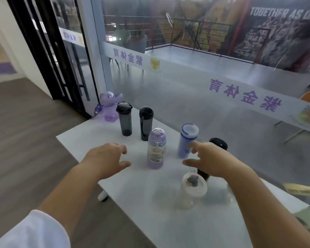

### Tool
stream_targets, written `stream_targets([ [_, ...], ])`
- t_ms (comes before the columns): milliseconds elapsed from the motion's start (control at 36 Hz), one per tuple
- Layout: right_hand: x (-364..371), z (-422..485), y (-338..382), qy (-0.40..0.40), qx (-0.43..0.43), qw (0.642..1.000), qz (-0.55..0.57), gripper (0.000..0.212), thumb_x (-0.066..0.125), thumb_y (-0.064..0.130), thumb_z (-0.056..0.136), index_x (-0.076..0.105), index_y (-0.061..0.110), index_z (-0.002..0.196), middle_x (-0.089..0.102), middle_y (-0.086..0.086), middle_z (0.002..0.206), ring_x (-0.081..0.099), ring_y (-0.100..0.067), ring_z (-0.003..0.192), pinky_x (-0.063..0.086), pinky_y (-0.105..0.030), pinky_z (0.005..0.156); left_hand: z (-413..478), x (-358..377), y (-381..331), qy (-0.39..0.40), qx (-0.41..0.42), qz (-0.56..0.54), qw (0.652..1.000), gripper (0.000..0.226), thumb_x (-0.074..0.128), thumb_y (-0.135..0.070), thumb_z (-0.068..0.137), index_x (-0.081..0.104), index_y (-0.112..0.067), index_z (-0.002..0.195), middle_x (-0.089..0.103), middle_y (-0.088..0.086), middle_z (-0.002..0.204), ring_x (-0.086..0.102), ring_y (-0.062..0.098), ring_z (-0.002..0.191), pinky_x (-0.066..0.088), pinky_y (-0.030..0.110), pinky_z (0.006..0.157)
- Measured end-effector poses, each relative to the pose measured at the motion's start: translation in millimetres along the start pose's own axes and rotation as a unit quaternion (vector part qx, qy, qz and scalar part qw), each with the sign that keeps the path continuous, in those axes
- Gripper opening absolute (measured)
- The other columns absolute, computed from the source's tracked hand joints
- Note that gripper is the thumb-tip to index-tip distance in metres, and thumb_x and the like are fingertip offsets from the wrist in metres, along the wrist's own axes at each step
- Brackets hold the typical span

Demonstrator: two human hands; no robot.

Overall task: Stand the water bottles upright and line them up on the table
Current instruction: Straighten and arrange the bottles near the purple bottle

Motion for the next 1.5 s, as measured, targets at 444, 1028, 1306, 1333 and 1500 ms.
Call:
stream_targets([
  [444,-32,194,71,-0.053,-0.056,0.997,0.030,0.057,0.056,0.054,0.085,0.040,0.030,0.134,0.056,0.003,0.125,0.057,-0.019,0.103,0.048,-0.036,0.087,148,-40,132,0.022,-0.050,0.020,0.998,0.044,0.052,-0.054,0.086,0.050,-0.030,0.123,0.055,-0.011,0.122,0.055,0.013,0.107,0.045,0.028,0.083],
  [1028,-18,354,154,-0.011,0.019,1.000,0.009,0.058,0.051,0.055,0.087,0.035,0.029,0.136,0.050,0.009,0.133,0.054,-0.017,0.113,0.046,-0.033,0.087,370,-52,255,-0.009,0.024,-0.014,1.000,0.018,0.057,-0.040,0.082,0.058,-0.024,0.088,0.058,-0.004,0.089,0.057,0.019,0.080,0.043,0.029,0.062],
  [1306,7,398,178,0.035,0.060,0.996,0.060,0.068,0.059,0.052,0.083,0.028,0.037,0.141,0.034,0.012,0.144,0.036,-0.014,0.130,0.040,-0.030,0.094,456,-44,259,-0.023,-0.009,-0.072,0.997,0.069,0.050,-0.069,0.077,0.045,-0.016,0.122,0.049,0.011,0.118,0.056,0.030,0.099,0.047,0.036,0.074],
  [1333,10,401,181,0.040,0.060,0.995,0.069,0.069,0.061,0.052,0.081,0.028,0.039,0.141,0.034,0.012,0.143,0.036,-0.014,0.130,0.040,-0.031,0.098,462,-42,257,-0.014,-0.014,-0.065,0.998,0.075,0.048,-0.073,0.074,0.044,-0.016,0.121,0.049,0.012,0.117,0.057,0.032,0.099,0.048,0.037,0.075],
  [1500,25,410,188,0.066,0.082,0.987,0.118,0.068,0.065,0.050,0.077,0.032,0.045,0.137,0.037,0.014,0.138,0.041,-0.013,0.123,0.041,-0.032,0.099,480,-32,249,0.012,-0.025,-0.052,0.998,0.080,0.055,-0.072,0.071,0.042,-0.011,0.122,0.045,0.015,0.112,0.058,0.035,0.098,0.045,0.035,0.075],
])
Point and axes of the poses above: each hand's wrist, its own z-axis towards the middle knuckle, its own x-axis out of the palm, y = z × x, the point moved 3 cm from there along z, towards the middle knuckle
